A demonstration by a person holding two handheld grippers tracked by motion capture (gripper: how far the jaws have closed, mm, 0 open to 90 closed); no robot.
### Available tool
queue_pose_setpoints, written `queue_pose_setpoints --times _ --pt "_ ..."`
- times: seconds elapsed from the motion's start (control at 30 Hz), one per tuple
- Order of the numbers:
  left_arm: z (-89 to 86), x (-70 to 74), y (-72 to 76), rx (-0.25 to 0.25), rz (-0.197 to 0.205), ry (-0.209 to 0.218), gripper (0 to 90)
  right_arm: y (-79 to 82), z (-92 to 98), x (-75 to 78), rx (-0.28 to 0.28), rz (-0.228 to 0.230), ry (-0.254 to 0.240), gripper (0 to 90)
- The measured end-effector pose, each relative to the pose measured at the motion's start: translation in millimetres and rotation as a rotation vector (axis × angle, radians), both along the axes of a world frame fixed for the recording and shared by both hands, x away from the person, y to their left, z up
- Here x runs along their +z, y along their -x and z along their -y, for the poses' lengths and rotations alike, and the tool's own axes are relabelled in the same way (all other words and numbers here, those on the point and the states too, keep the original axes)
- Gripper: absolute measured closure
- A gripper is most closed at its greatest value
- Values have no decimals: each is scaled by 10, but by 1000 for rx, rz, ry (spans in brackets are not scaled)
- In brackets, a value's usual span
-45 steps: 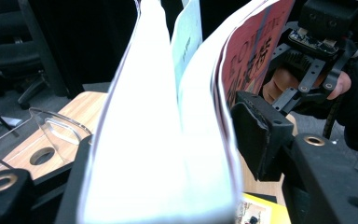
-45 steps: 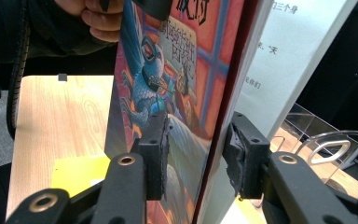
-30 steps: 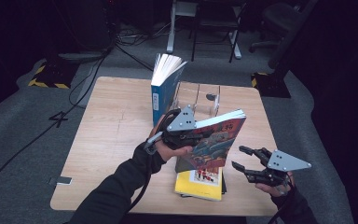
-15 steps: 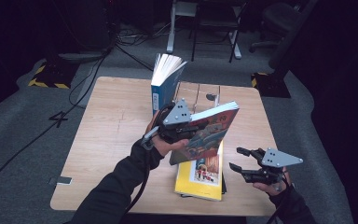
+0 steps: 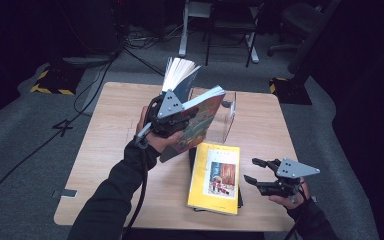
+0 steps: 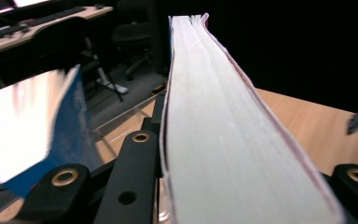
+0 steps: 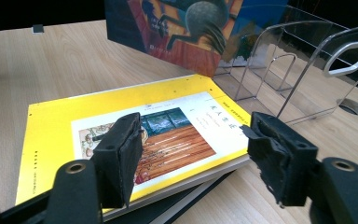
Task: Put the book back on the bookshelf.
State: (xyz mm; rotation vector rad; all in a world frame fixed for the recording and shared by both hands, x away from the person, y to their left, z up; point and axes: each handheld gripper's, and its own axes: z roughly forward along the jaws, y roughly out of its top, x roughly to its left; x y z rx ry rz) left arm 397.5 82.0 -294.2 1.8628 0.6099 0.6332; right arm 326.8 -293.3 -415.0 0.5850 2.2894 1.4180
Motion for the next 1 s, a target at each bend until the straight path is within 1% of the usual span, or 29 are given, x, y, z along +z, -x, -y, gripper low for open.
queue_pose_setpoints --times 0.07,0.1,0.17,0.2,0.27,0.3,0.43,0.57,0.6,0.63,0.83,1.0 --pt "-25 5 -48 30 1 0 733 -4 -3 -7 -1 -4 0 348" --pt "-31 6 -77 48 4 -7 733 -5 -7 -11 -3 -7 -1 346" --pt "-13 1 -117 80 6 -19 733 -10 -17 -22 -2 -8 3 343" --pt "-6 -3 -133 93 3 -15 734 -7 -24 -27 0 -15 4 341" --pt "29 -9 -190 128 5 -25 734 -10 -35 -37 1 -12 16 334" --pt "52 -17 -214 141 1 -18 734 -11 -40 -42 1 -15 16 333" --pt "162 -51 -340 164 -13 -19 733 -13 -53 -57 2 -16 26 333" --pt "298 -82 -461 192 -15 -40 733 -5 -62 -60 5 -14 30 333" --pt "360 -97 -514 205 -21 -46 733 -6 -61 -60 5 -13 31 333" --pt "397 -108 -553 207 -23 -50 733 -4 -60 -60 5 -13 28 333" --pt "546 -169 -689 246 -35 -61 732 -15 -51 -66 2 -13 29 333" --pt "635 -256 -842 301 -52 -37 733 -14 -61 -71 5 -10 35 333"
